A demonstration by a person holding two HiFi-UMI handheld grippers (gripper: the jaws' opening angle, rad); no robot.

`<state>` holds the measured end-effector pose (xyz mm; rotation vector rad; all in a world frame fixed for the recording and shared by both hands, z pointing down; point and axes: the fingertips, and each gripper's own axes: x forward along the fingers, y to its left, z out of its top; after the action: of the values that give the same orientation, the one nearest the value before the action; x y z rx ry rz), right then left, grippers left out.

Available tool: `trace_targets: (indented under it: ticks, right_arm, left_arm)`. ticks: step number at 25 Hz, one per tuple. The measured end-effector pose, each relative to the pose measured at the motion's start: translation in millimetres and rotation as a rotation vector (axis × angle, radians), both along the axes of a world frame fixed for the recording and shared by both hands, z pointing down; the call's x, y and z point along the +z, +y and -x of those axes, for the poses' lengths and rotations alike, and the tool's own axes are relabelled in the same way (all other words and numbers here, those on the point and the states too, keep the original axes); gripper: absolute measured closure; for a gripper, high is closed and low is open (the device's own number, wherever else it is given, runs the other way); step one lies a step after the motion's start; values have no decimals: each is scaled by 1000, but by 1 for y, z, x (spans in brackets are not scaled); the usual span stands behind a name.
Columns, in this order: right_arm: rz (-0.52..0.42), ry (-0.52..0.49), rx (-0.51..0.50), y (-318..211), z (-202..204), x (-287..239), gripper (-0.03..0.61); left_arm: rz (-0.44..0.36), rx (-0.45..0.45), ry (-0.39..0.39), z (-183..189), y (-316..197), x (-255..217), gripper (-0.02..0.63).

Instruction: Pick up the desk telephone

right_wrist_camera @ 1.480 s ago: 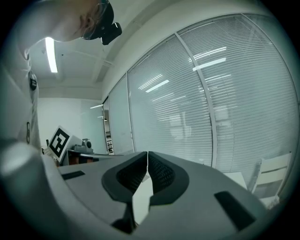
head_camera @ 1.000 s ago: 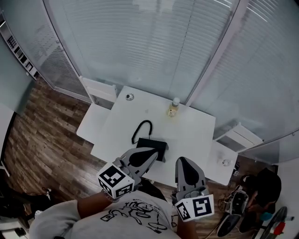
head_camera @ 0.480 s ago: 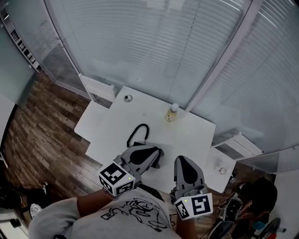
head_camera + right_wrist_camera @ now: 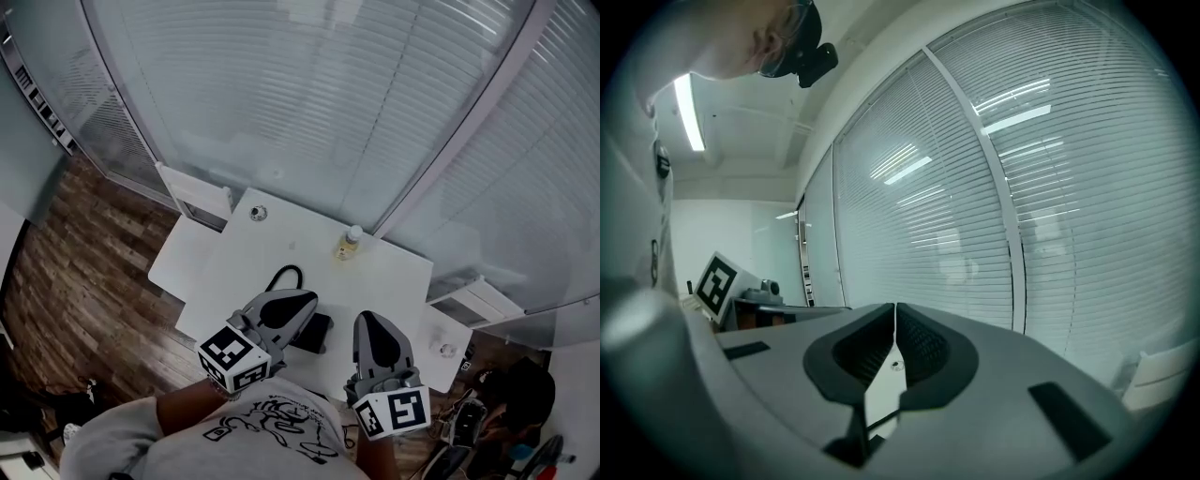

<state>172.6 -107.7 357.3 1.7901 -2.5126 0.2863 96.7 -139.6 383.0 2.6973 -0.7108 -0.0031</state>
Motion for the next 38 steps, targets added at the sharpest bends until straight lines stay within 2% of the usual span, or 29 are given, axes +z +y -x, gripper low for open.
trace_targets:
  ticks: [10,16,21,26,32,38]
  right_arm:
    - [36,32,39,-17,8,16,572]
    - [105,24,40,-24,4,57,571]
    - [171,12,27,-20,5,97,571]
    - [259,-11,28,-16,1,140,566]
    - [373,-41,11,-10,4,191,512]
    - [477,-57,-6,-2,3,237,483]
  left_arm:
    - [41,19,-12,15,-19,22,611]
    - [121,41,-30,16,-26,62,611]
    - [175,48,-79,21,-25,102,610]
    - [282,73,-122,26,-20,154,607]
    - [379,108,-189,38,-10,216,594]
    - [512,114,-226,50,0,269,514]
